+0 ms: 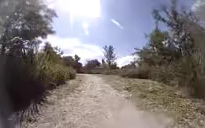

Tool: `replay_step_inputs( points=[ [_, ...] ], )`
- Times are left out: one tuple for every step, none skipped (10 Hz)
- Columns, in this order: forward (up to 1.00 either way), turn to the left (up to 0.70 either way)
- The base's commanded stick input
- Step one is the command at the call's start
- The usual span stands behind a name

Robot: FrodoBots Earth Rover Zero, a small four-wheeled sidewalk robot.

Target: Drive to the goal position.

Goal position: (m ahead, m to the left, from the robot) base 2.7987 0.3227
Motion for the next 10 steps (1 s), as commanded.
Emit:
replay_step_inputs(
  points=[
    [0.70,0.00],
    [0.70,0.00],
    [0.70,0.00],
    [0.70,0.00],
    [0.70,0.00],
    [0.70,0.00],
    [0.70,0.00],
    [0.70,0.00],
    [0.70,0.00],
    [0.70,0.00]
  ],
)
